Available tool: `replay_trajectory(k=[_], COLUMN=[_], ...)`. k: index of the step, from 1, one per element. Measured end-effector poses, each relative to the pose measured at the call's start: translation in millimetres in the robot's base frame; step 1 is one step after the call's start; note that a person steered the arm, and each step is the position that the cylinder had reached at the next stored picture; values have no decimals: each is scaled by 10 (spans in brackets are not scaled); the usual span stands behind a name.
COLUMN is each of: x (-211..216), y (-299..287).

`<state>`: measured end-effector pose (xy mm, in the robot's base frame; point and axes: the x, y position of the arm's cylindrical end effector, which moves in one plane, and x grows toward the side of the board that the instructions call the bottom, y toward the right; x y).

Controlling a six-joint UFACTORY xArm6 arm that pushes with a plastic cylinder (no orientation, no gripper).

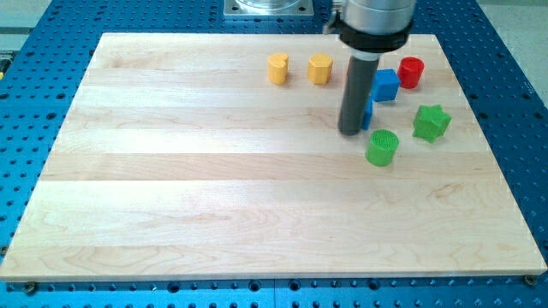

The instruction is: Push the blue blocks into the red blocks

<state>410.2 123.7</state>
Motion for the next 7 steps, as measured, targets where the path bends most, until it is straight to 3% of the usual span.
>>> replay_trajectory(k=[2,3,5,7], x=[-628,-416,-323,-658], y=[409,-173,732,867])
